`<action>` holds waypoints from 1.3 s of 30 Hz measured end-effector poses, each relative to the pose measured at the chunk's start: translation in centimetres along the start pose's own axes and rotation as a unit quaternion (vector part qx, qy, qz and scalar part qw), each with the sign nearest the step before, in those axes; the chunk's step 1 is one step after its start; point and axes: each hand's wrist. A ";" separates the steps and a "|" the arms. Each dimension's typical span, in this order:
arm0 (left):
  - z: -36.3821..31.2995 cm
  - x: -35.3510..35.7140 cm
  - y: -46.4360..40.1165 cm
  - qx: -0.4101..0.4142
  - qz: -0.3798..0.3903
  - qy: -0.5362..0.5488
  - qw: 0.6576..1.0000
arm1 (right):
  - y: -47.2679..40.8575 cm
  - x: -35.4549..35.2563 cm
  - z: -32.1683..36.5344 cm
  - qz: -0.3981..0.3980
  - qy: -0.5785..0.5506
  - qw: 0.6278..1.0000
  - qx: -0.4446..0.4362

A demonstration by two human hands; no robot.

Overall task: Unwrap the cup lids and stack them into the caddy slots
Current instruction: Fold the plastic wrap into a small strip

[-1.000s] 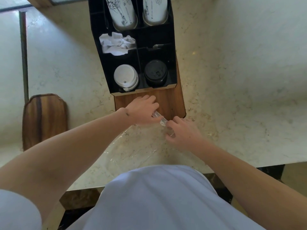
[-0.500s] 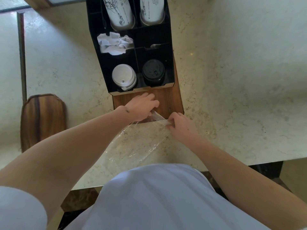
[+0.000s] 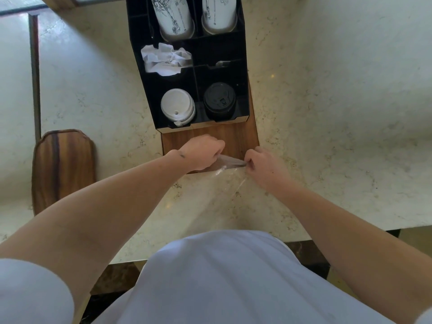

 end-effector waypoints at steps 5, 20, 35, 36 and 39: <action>0.2 0.3 0.6 -0.045 -0.076 0.041 0.995 | -2.8 -1.4 -0.3 -0.056 0.042 0.997 -0.020; 4.7 1.7 5.8 -0.071 -0.150 -0.046 0.985 | -5.5 -0.3 3.1 -0.008 0.120 0.982 -0.143; 4.6 0.5 3.6 -0.188 -0.125 0.128 0.966 | -6.4 -0.8 4.6 0.026 0.013 0.999 -0.036; 4.6 0.4 3.4 -0.198 -0.116 0.136 0.964 | -6.5 -0.8 4.6 0.033 -0.001 0.999 -0.024; 4.5 0.3 3.0 -0.212 -0.090 0.148 0.962 | -7.1 -1.0 4.4 0.064 -0.016 0.998 -0.006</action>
Point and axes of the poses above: each hand's wrist, its own y-axis away from the middle knuckle, its own x-axis out of the palm, z = x × y, and after that the axes turned 2 degrees about y, right-handed
